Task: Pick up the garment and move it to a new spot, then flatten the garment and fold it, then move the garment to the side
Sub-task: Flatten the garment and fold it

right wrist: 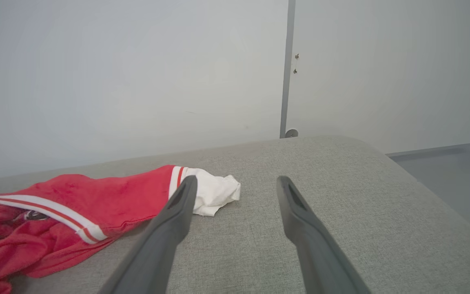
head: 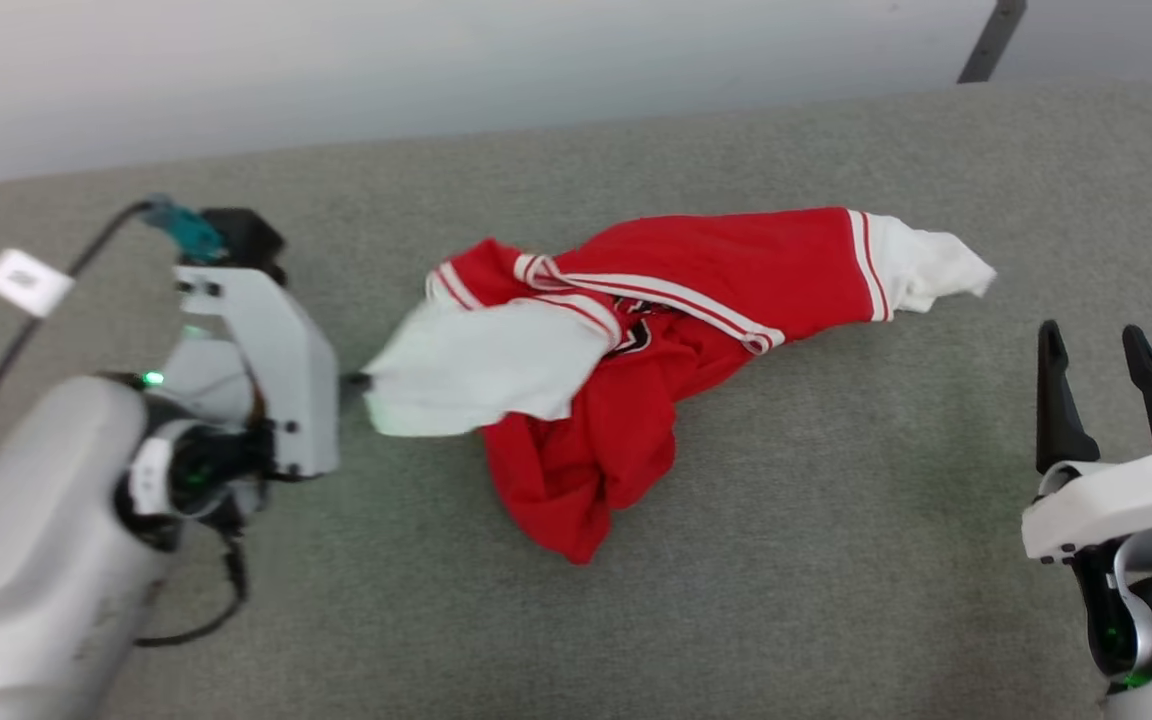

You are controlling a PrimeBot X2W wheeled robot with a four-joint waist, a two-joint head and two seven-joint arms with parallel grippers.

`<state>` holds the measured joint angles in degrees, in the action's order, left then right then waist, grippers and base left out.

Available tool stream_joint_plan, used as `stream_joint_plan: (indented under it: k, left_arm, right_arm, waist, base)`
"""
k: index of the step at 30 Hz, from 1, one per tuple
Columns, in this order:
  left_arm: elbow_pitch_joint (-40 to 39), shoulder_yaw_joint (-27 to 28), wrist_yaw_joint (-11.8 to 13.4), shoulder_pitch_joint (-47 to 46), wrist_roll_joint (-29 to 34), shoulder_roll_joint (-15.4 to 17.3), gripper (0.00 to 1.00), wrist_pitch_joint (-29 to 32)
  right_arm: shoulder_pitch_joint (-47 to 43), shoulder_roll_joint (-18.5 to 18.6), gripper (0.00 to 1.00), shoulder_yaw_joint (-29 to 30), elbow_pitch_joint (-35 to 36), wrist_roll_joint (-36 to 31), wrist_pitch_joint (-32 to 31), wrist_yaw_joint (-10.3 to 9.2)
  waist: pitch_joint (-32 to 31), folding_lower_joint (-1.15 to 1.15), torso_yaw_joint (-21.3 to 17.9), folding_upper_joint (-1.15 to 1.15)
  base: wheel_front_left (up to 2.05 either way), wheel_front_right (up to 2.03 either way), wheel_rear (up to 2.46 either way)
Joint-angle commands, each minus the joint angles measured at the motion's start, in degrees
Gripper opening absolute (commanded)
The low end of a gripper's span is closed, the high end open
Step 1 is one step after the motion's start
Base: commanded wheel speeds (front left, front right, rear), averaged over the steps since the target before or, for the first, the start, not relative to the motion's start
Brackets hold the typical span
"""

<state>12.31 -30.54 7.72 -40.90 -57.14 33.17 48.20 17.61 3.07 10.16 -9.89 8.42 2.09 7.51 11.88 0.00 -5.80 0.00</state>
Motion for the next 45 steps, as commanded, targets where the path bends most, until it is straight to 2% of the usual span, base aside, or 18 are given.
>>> stream_joint_plan:
  k: [1,11,17,23,35,36,37,39,45]
  left_arm:
    - [-0.78,0.63,0.59,0.72,0.39,1.35,0.00,-0.25]
    - [-4.82,3.32,2.48,4.50,4.58,11.69,0.00,-2.79]
    - [-3.02,3.92,1.33,7.49,7.06,15.73,0.00,-6.65]
    - [2.59,3.24,-0.81,10.35,7.53,14.42,0.00,-11.66]
    - [17.00,1.94,-5.53,10.45,4.87,7.37,0.00,-16.88]
    - [19.03,1.87,-6.35,9.86,4.95,6.73,0.06,-17.67]
    - [19.80,1.91,-6.80,9.46,4.93,6.37,0.33,-18.18]
    - [20.95,2.01,-7.29,8.79,4.75,5.72,1.00,-18.97]
    - [21.38,2.51,-8.13,7.33,4.94,5.58,1.00,-21.12]
  right_arm:
    - [-0.99,-0.10,1.00,0.25,0.43,-0.50,-0.20,-0.04]
    - [-3.52,-0.15,1.00,1.58,2.07,-0.16,-1.96,-0.04]
    - [-5.20,-0.19,1.00,1.75,3.42,0.26,-3.03,-0.04]
    - [-6.64,-0.23,1.00,1.70,4.12,0.77,-3.77,-0.04]
    - [-7.17,-0.24,1.00,0.53,4.57,1.67,-4.60,-0.04]
    - [-6.93,-0.24,1.00,0.40,4.59,1.72,-4.61,-0.04]
    - [-6.88,-0.25,1.00,0.32,4.62,1.76,-4.59,-0.04]
    - [-6.82,-0.24,1.00,0.27,4.67,1.87,-4.52,-0.04]
    - [-6.74,-0.24,1.00,0.24,4.73,1.76,-4.24,-0.04]
  waist:
    - [-0.64,0.00,0.87,0.00]
    - [-2.47,0.00,2.82,0.00]
    - [-3.33,0.00,2.83,0.00]
    - [-3.90,0.00,2.61,0.00]
    - [-3.77,0.00,1.41,0.00]
    - [-3.65,0.00,1.27,0.00]
    - [-3.60,0.00,1.27,0.00]
    - [-3.60,0.00,1.35,0.00]
    - [-4.33,0.00,2.14,0.00]
  base:
    - [0.00,0.00,0.00]
    - [0.00,0.00,0.00]
    - [0.00,0.00,0.00]
    - [0.00,0.00,0.00]
    - [0.00,0.00,0.00]
    - [0.00,0.00,0.00]
    - [0.00,0.00,0.00]
    - [0.00,0.00,0.00]
    - [0.00,0.00,0.00]
